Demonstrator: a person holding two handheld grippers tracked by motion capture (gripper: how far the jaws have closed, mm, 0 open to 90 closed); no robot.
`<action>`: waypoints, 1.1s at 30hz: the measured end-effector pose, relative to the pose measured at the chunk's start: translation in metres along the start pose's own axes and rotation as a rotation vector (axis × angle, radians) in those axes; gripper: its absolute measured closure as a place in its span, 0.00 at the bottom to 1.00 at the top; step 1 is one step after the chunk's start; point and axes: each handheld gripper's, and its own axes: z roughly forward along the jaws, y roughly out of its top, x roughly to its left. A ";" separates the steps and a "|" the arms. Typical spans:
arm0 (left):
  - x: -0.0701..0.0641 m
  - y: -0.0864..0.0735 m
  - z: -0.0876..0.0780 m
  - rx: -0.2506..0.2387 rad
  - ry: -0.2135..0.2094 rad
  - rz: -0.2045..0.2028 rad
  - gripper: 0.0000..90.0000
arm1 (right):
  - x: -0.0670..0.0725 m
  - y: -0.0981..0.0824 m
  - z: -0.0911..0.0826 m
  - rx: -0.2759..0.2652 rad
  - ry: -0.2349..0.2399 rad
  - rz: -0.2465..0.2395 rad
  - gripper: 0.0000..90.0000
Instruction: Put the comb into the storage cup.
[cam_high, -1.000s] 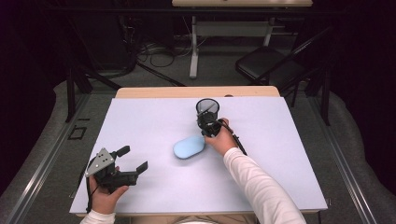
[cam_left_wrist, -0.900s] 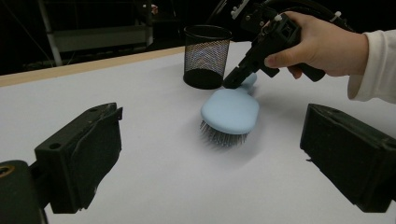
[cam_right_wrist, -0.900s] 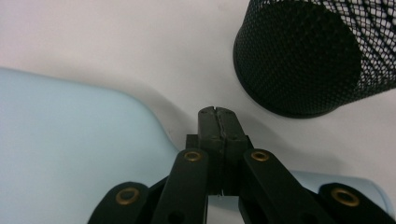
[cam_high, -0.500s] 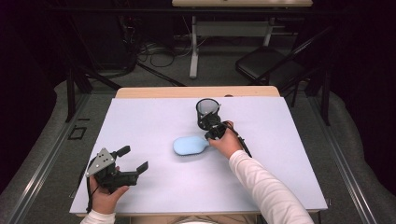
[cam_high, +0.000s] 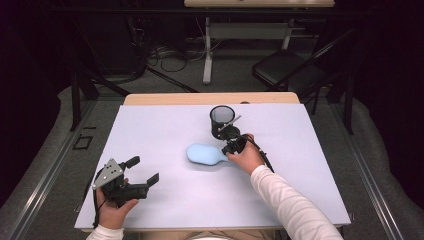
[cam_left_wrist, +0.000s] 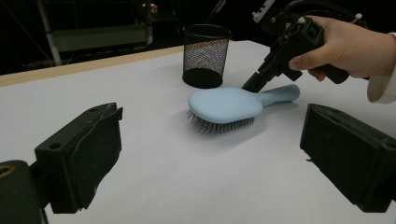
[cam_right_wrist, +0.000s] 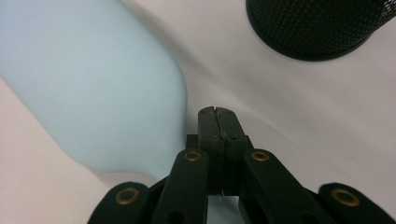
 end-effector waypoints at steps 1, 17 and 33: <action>0.000 0.000 0.000 0.000 0.000 0.000 0.06 | 0.001 -0.001 -0.001 0.007 -0.003 -0.003 1.00; -0.001 0.000 0.001 0.001 0.000 -0.002 0.06 | 0.003 -0.012 -0.004 0.007 0.035 0.009 1.00; -0.001 -0.001 0.002 0.001 -0.005 -0.004 0.06 | 0.006 -0.016 -0.005 0.000 0.039 -0.004 1.00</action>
